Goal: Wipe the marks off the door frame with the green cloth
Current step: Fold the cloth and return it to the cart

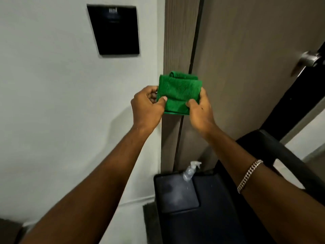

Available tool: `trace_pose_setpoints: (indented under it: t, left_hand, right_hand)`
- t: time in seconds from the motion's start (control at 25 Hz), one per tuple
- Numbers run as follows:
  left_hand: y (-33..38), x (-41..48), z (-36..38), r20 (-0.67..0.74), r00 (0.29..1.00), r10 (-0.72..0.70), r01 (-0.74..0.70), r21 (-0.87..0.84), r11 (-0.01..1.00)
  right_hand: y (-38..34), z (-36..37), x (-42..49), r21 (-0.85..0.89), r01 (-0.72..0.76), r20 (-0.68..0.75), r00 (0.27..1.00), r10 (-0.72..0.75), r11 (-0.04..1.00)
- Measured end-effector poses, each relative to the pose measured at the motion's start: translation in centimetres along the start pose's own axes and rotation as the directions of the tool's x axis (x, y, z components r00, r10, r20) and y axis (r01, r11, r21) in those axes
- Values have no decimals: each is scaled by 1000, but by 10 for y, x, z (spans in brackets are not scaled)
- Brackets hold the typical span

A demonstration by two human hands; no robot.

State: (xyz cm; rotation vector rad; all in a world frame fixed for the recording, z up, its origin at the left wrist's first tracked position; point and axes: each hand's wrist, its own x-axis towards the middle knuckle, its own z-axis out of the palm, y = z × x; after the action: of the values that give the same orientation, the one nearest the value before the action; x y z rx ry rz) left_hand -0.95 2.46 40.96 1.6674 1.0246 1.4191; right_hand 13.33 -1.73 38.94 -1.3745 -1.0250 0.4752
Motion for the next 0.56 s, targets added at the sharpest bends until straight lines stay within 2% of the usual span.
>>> trace_pose_setpoints:
  t: [0.12, 0.24, 0.4, 0.48, 0.56]
  left_hand:
    - [-91, -50, 5, 39, 960, -278, 267, 180, 947]
    - [-181, -103, 14, 72, 861, -504, 455, 334, 826]
    - [-294, -161, 40, 121, 753, -647, 499, 535, 681]
    - [-332, -184, 52, 89, 726, -682, 533, 553, 640]
    - [-364, -202, 61, 74, 727, -683, 559, 515, 650]
  right_hand:
    - [88, 13, -43, -119, -236, 52, 969, 243, 965]
    - [181, 22, -87, -238, -395, 71, 904, 422, 887]
    - [304, 34, -129, -371, -478, 100, 832, 546, 796]
    - [347, 39, -145, -380, -512, 97, 806, 584, 770]
    - [386, 44, -155, -408, -510, 103, 799, 592, 758]
